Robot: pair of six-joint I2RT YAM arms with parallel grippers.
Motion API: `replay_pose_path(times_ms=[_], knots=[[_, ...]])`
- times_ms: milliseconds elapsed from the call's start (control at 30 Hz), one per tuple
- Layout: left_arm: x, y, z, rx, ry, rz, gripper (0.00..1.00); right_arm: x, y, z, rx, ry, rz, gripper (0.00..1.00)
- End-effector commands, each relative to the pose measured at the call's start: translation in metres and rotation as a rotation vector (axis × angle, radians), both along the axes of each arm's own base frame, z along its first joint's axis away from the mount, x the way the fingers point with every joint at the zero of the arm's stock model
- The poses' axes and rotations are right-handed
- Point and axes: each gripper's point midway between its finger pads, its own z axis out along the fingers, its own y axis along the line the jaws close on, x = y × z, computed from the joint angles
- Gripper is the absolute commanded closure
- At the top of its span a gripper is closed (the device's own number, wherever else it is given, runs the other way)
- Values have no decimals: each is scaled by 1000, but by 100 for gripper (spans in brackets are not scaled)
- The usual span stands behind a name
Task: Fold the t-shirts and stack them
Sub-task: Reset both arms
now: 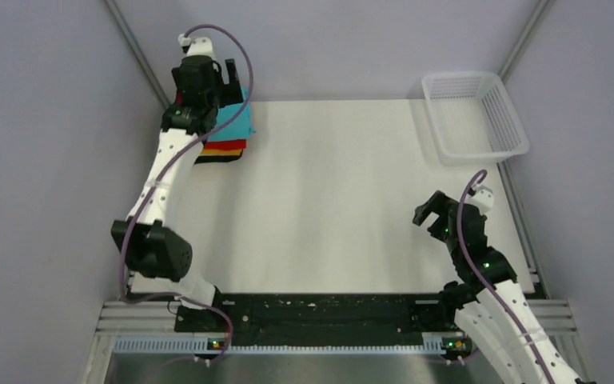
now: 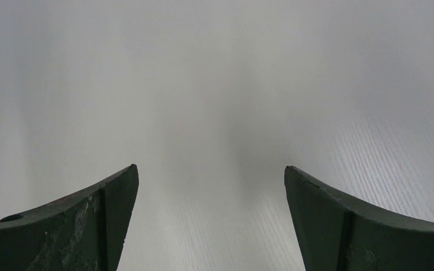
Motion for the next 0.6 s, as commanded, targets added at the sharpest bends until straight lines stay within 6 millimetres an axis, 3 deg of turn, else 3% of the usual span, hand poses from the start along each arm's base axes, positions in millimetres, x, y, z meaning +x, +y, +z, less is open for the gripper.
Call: replay_pose_path(times_ms=[0, 100, 200, 267, 333, 433, 567], knots=[[-83, -44, 21, -213, -21, -103, 1, 3, -16, 9, -8, 4, -112, 1], [-139, -69, -18, -430, -8, -159, 1, 2, -13, 10, -20, 33, -82, 1], [-185, -76, -69, -520, -18, -166, 1, 2, -12, 10, -16, 37, -82, 1], [-215, -68, -109, -516, 28, -124, 1, 2, -12, 9, -12, 32, -84, 1], [-235, -47, -134, -489, 54, -15, 1, 2, -12, 11, -5, 23, -85, 1], [-254, -35, -158, -469, 90, 50, 1, 1, -12, 13, 3, 4, -82, 1], [-260, -35, -159, -473, 74, 34, 1, -1, -11, 18, 24, -47, -74, 1]])
